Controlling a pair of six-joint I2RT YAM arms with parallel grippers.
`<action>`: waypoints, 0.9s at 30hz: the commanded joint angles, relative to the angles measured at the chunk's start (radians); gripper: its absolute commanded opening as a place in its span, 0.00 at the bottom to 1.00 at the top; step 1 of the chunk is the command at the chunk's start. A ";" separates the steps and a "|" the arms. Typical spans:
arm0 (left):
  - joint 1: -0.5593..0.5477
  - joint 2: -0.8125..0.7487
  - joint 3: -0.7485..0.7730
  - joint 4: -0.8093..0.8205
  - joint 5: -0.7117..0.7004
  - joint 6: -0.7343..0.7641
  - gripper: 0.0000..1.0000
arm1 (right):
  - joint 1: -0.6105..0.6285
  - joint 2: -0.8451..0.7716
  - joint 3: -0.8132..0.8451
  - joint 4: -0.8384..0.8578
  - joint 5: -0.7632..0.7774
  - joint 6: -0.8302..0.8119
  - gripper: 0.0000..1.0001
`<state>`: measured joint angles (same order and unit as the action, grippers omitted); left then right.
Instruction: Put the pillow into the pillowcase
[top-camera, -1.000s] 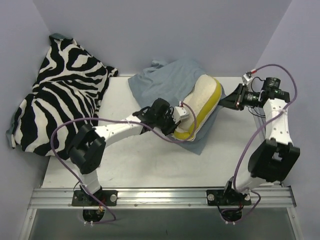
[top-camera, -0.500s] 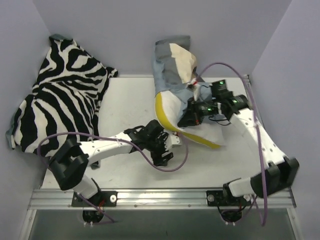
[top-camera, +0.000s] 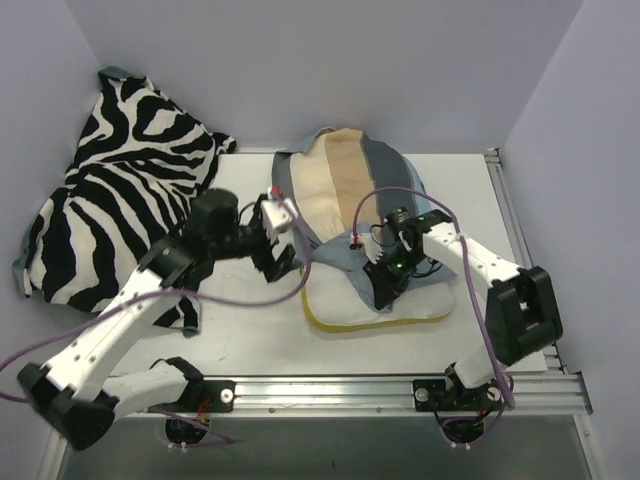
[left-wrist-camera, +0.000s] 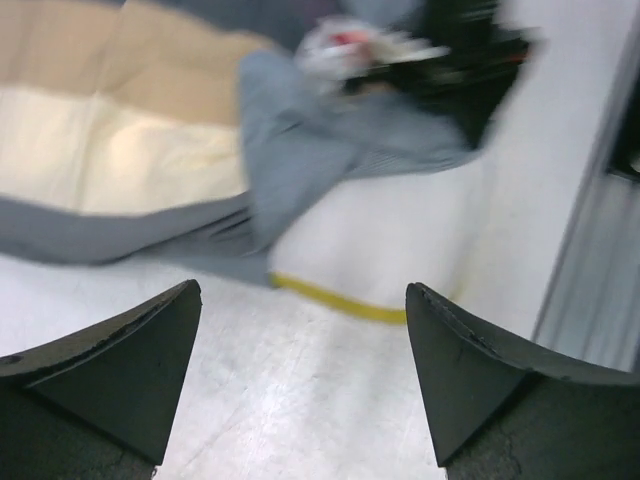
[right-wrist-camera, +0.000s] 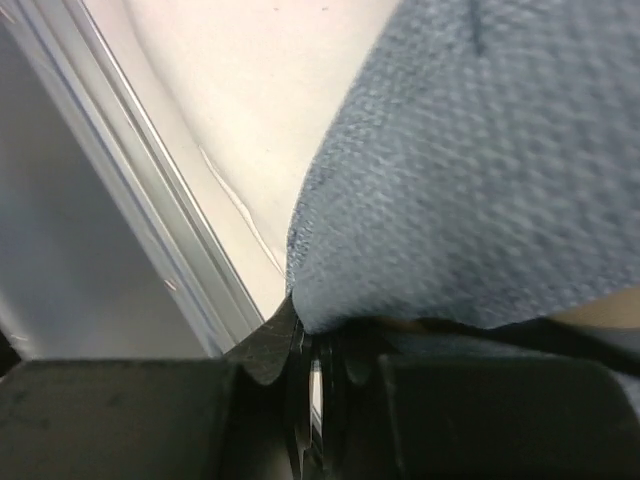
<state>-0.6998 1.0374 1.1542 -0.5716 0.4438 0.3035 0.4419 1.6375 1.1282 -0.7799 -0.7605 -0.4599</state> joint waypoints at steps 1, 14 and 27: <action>0.153 0.229 0.066 0.038 -0.037 -0.075 0.91 | -0.028 -0.172 -0.115 -0.214 0.290 -0.330 0.00; 0.181 0.884 0.492 0.240 -0.194 -0.104 0.80 | -0.609 -0.171 0.234 -0.386 0.321 -0.231 0.84; 0.030 1.039 0.621 0.294 -0.109 -0.080 0.88 | -0.965 0.148 0.150 -0.401 0.225 0.210 0.85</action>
<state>-0.5976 2.0438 1.7210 -0.3275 0.4026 0.2138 -0.4652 1.7596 1.3087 -1.1473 -0.4961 -0.3916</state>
